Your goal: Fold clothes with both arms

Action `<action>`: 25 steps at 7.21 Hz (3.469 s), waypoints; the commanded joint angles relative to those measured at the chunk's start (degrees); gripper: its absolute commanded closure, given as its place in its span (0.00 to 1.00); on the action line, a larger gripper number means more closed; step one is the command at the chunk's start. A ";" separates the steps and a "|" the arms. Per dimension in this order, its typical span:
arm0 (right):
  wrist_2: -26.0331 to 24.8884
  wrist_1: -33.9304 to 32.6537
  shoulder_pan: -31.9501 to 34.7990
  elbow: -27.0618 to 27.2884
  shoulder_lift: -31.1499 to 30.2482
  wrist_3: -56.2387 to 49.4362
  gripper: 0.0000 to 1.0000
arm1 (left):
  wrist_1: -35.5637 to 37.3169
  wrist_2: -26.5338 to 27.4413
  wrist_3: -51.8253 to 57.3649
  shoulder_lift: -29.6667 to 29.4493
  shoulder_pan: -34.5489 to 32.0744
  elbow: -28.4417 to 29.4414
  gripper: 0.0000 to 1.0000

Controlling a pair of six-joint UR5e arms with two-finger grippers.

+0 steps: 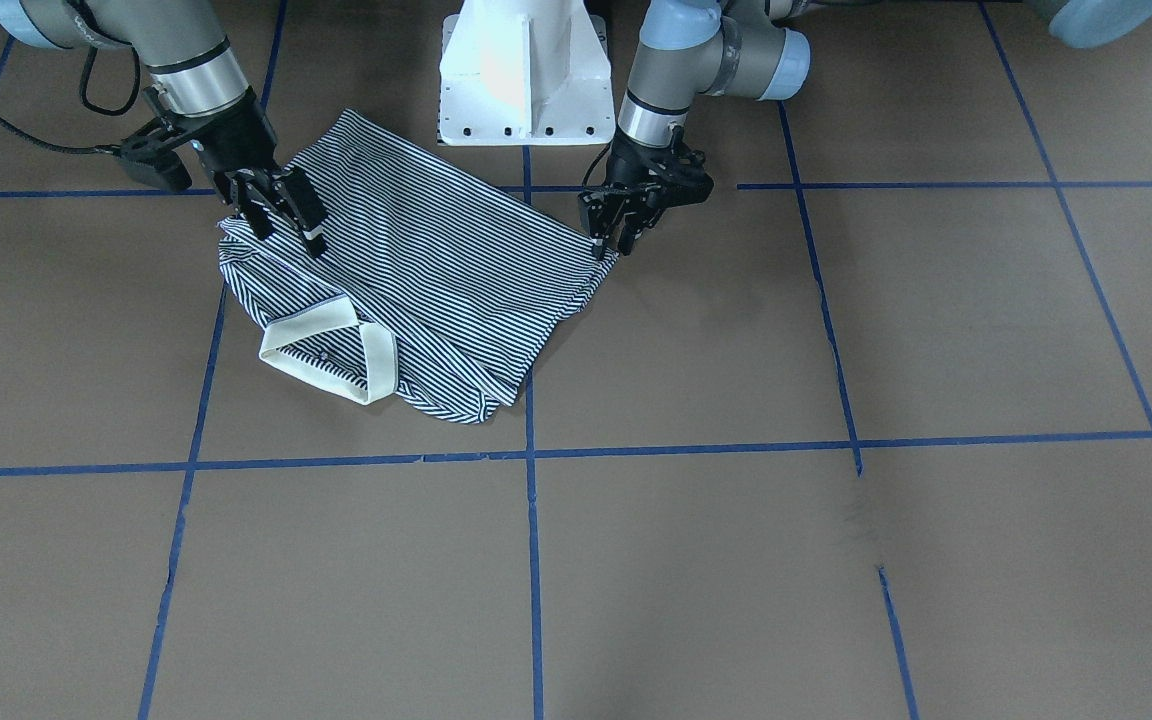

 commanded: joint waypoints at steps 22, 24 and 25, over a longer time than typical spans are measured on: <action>-0.01 -20.17 -10.80 -17.39 30.59 -15.74 0.00 | -28.74 -16.87 23.09 -1.73 -29.69 17.35 0.52; 0.08 -23.24 -10.98 -22.91 35.04 -23.80 0.00 | -28.74 -16.87 22.83 -1.73 -29.69 17.18 0.51; 0.08 -23.17 -10.90 -25.73 36.46 -24.25 0.00 | -28.65 -16.87 22.82 -1.64 -29.69 17.17 0.51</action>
